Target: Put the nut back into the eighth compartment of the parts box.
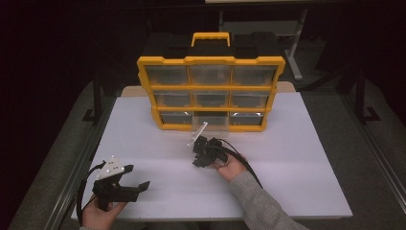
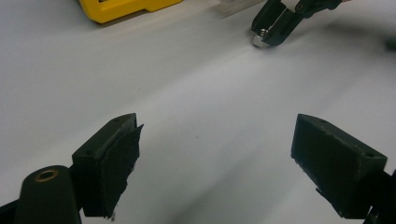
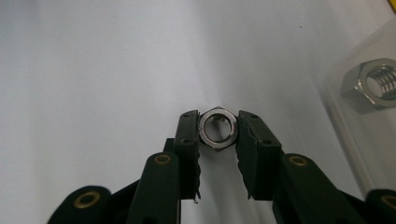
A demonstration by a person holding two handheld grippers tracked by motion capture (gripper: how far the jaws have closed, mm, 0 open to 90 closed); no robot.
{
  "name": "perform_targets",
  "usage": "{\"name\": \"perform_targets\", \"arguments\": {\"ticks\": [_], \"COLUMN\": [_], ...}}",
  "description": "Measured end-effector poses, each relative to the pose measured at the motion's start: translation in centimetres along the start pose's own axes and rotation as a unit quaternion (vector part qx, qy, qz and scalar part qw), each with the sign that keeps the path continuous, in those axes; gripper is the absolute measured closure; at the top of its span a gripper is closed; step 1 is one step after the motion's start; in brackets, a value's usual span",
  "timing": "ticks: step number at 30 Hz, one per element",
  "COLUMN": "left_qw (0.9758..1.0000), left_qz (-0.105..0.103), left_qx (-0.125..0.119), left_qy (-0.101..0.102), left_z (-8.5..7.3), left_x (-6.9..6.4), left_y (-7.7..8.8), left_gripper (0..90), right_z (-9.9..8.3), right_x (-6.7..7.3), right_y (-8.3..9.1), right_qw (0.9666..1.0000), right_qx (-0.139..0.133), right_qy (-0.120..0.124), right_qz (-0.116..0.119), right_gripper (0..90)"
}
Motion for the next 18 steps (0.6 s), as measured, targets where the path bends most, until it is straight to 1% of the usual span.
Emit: {"name": "perform_targets", "arguments": {"ticks": [2, 6, 12, 18], "left_qw": [1.0, 1.0, 1.0, 1.0], "left_qz": [0.0, 0.0, 0.0, 0.0], "left_qx": [0.0, 0.001, 0.0, 0.0], "left_qy": [0.0, -0.001, -0.001, 0.0], "left_z": [0.0, 0.0, 0.0, 0.0], "left_x": [0.0, 0.0, 0.0, 0.0], "left_y": [0.0, 0.0, 0.0, 0.0], "left_gripper": [15.0, 15.0, 15.0, 15.0], "right_z": [0.1, 0.4, 1.0, 1.6], "right_x": [0.1, 0.4, 0.7, 0.9], "right_y": [0.3, 1.1, 2.5, 4.0], "right_qw": [1.0, 0.9999, 0.9991, 0.9984], "right_qx": [0.001, 0.001, -0.003, -0.004], "right_qy": [0.001, 0.006, 0.013, 0.016], "right_qz": [0.008, 0.015, 0.041, 0.053], "right_gripper": [69.1, 69.1, 69.1, 69.1]}}
Point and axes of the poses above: each handheld gripper's, and its own axes: y roughly backward along the jaws, z roughly out of its top, x roughly to its left, the point moved 1 cm from there along -y, roughly forward along the jaws, and after that the axes turned 14 degrees about -y, right-handed, at the moved point
